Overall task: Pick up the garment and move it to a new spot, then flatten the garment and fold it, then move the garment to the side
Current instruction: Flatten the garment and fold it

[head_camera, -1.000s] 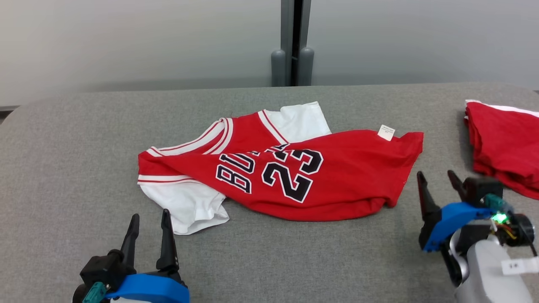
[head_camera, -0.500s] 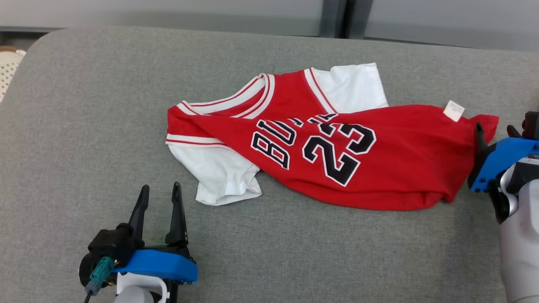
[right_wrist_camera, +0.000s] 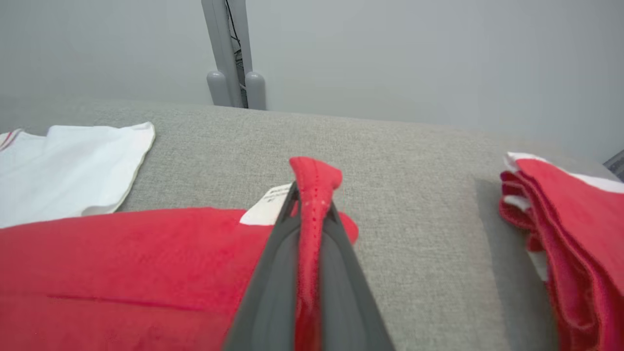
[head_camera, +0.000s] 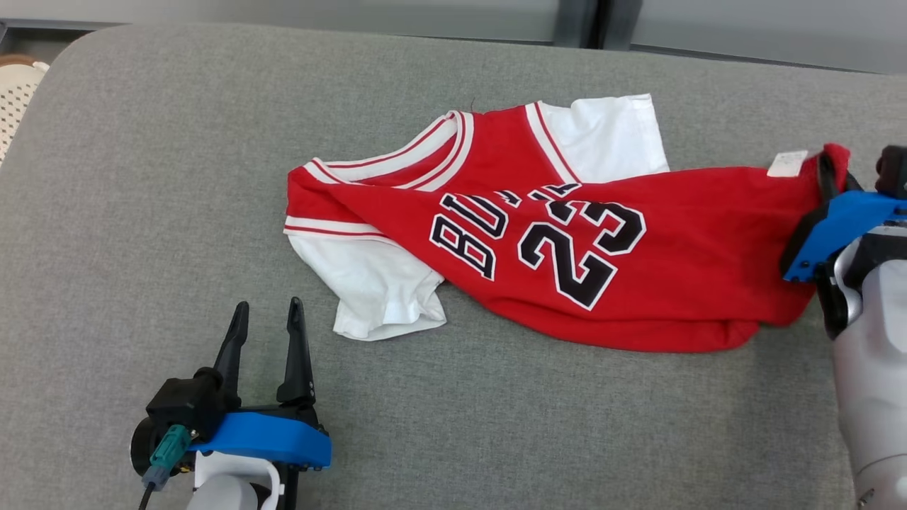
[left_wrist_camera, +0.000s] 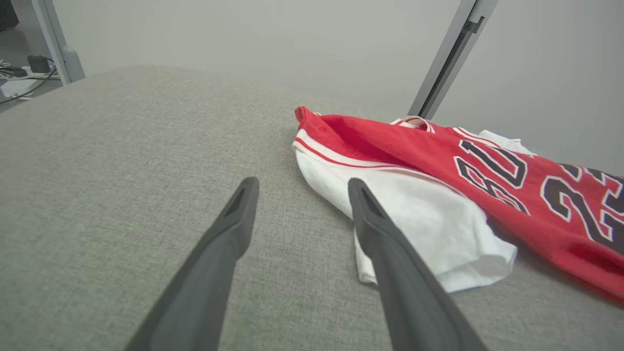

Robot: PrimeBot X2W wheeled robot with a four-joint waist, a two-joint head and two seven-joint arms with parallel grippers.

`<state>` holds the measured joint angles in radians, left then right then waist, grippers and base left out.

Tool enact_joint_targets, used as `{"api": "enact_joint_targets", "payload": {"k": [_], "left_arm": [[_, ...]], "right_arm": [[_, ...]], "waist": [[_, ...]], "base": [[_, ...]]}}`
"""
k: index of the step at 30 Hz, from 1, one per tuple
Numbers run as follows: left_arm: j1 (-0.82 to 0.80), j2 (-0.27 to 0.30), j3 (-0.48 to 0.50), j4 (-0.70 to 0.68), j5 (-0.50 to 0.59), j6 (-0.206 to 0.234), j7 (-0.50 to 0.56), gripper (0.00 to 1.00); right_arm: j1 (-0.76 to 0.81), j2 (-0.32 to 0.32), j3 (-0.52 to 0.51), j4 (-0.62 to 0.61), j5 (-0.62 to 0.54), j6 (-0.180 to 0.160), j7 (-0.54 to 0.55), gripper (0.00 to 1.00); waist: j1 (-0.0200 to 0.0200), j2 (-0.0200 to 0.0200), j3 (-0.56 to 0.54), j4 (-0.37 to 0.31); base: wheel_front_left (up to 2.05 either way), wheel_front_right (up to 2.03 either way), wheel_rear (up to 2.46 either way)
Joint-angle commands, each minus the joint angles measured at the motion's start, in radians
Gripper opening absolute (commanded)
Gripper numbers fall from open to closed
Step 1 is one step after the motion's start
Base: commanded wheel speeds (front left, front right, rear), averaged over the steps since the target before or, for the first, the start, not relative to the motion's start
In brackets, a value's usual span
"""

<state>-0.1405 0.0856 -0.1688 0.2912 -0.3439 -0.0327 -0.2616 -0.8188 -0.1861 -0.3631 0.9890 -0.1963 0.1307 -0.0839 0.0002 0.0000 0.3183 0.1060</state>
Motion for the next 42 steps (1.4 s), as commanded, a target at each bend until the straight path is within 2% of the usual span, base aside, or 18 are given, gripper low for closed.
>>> {"api": "enact_joint_targets", "payload": {"k": [1, 7, 10, 13, 17, 21, 24, 27, 30, 33, 37, 42], "left_arm": [[-0.005, -0.003, 0.006, -0.002, 0.003, 0.0, -0.005, 1.0], [0.019, -0.008, 0.013, 0.003, 0.003, 0.004, -0.005, 1.0], [0.037, -0.007, 0.021, 0.002, 0.0, 0.006, -0.005, 1.0], [0.056, -0.005, 0.034, -0.003, -0.003, 0.011, -0.005, 1.0], [0.078, -0.003, 0.05, -0.01, -0.007, 0.015, -0.005, 1.0], [0.09, -0.005, 0.056, -0.015, -0.011, 0.017, -0.005, 1.0], [0.09, -0.008, 0.06, -0.021, -0.014, 0.017, -0.005, 1.0], [0.085, -0.011, 0.055, -0.026, -0.014, 0.016, -0.005, 1.0], [0.074, -0.015, 0.047, -0.027, -0.014, 0.012, -0.005, 1.0], [0.061, -0.019, 0.042, -0.022, -0.014, 0.008, -0.005, 1.0], [0.041, -0.023, 0.034, -0.02, -0.013, 0.005, -0.005, 1.0], [0.008, -0.029, 0.011, -0.017, -0.004, -0.008, -0.005, 1.0]], "right_arm": [[-0.026, 0.009, 0.02, -0.006, 0.013, 0.0, -0.03, 0.0], [-0.011, 0.057, 0.177, -0.105, 0.082, 0.0, -0.148, 0.0], [0.054, 0.079, 0.273, -0.234, 0.129, 0.0, -0.167, 0.0], [0.131, 0.091, 0.374, -0.422, 0.185, 0.0, -0.167, 0.0], [0.256, 0.084, 0.497, -0.737, 0.247, 0.0, -0.087, 0.0], [0.34, 0.055, 0.576, -1.051, 0.277, 0.0, 0.024, 0.0], [0.359, 0.045, 0.602, -1.211, 0.277, 0.0, 0.096, 0.0], [0.344, 0.051, 0.595, -1.296, 0.276, 0.0, 0.155, 0.0], [0.32, 0.046, 0.565, -1.3, 0.264, 0.0, 0.202, 0.0], [0.301, 0.032, 0.509, -1.227, 0.264, 0.0, 0.23, 0.0], [0.256, -0.009, 0.405, -1.048, 0.248, 0.0, 0.22, 0.0], [0.153, -0.093, 0.282, -0.794, 0.174, 0.0, 0.166, 0.0]], "waist": [[-0.0002, 0.0, -0.016, -0.017], [-0.0002, 0.0, -0.076, -0.063], [-0.0002, 0.0, -0.114, -0.09], [-0.0002, 0.0, -0.15, -0.117], [-0.0002, 0.0, -0.189, -0.15], [-0.0002, 0.0, -0.21, -0.163], [-0.0002, 0.0, -0.215, -0.16], [-0.0002, 0.0, -0.208, -0.146], [-0.0002, 0.0, -0.191, -0.121], [-0.0002, 0.0, -0.165, -0.09], [-0.0002, 0.0, -0.121, -0.046], [-0.0002, 0.0, -0.067, 0.01]], "base": [[0.0, 0.0, 0.0], [0.0, 0.0, 0.0], [0.0, 0.0, 0.0], [0.0, 0.0, 0.0], [0.0, 0.0, 0.0], [0.0, 0.0, 0.0], [0.0, 0.0, 0.0], [0.0, 0.0, 0.0], [0.0, 0.0, 0.0], [0.0, 0.0, 0.0], [0.0, 0.0, 0.0], [0.0, 0.0, 0.0]]}}
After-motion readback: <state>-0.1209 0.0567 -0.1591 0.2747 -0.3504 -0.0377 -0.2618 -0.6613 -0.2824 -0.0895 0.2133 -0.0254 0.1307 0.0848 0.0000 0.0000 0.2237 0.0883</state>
